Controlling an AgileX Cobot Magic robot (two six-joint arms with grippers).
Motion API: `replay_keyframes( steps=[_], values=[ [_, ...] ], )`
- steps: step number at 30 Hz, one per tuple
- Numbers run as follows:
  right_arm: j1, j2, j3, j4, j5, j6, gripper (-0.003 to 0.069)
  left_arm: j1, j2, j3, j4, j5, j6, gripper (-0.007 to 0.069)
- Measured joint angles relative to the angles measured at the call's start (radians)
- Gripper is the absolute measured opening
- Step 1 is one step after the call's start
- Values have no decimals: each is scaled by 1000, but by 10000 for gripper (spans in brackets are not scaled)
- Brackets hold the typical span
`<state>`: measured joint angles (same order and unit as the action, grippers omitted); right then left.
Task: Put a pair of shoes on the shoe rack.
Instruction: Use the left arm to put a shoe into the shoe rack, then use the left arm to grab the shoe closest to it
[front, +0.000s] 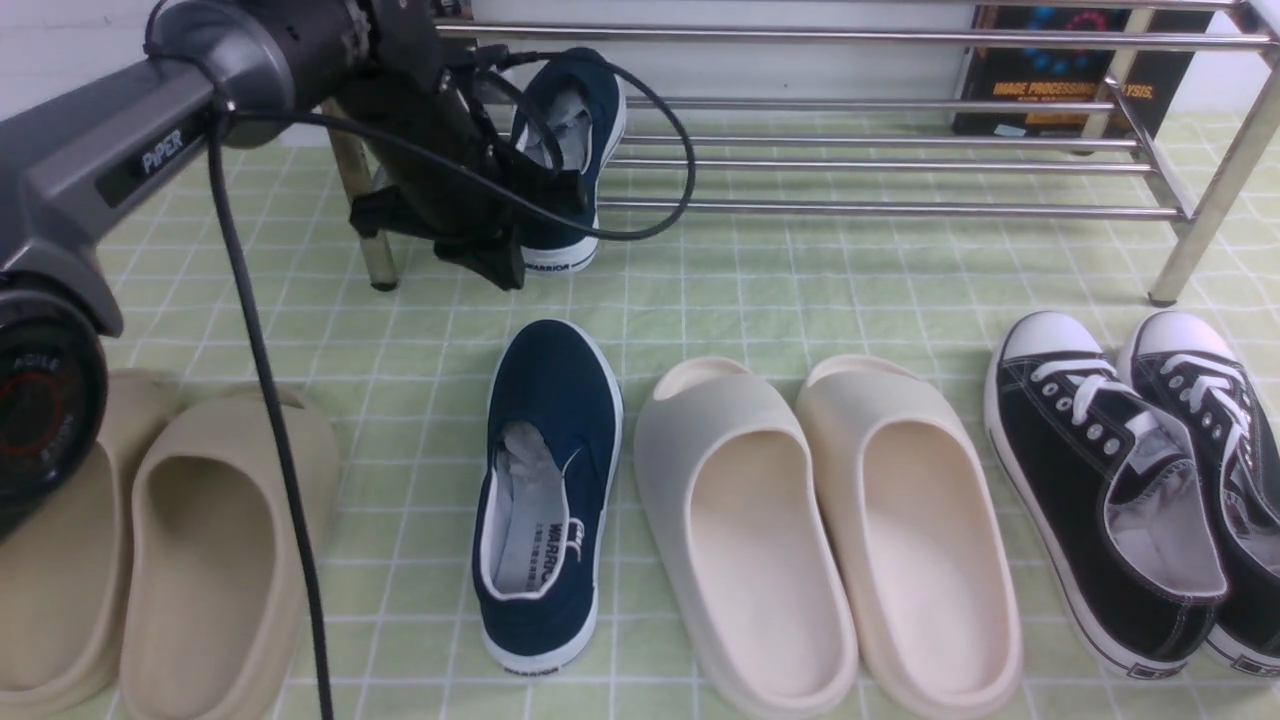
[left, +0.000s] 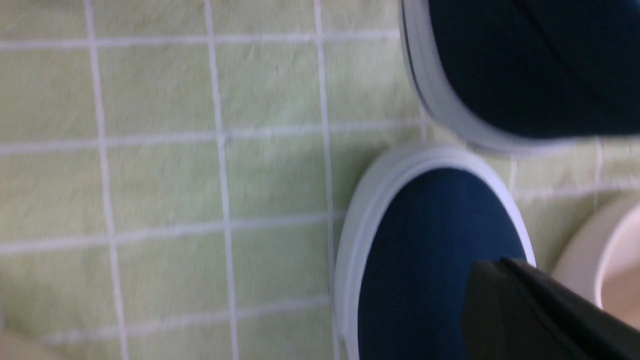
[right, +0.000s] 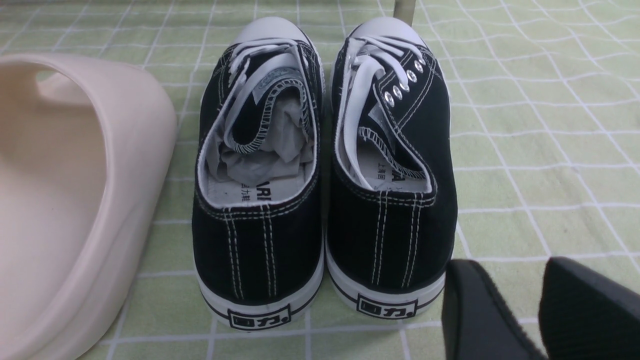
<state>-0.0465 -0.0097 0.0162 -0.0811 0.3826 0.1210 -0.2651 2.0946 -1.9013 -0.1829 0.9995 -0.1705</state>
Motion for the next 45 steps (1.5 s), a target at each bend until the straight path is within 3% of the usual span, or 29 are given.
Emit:
replay_keyframes(
  steps=[3,11,28,32,45],
  values=[
    [0,0,0,0,0,0,239,0,1,-2,-36,-106,0,-13],
    [0,0,0,0,0,0,239,2,21,-2,-68,-210,3,-13],
    [0,0,0,0,0,0,239,29,23,-2,-42,-312,4,-13],
    [0,0,0,0,0,0,239,30,6,-2,-31,-264,7,-13],
    [0,0,0,0,0,0,239,30,-304,-2,58,178,20,-13]
  ],
)
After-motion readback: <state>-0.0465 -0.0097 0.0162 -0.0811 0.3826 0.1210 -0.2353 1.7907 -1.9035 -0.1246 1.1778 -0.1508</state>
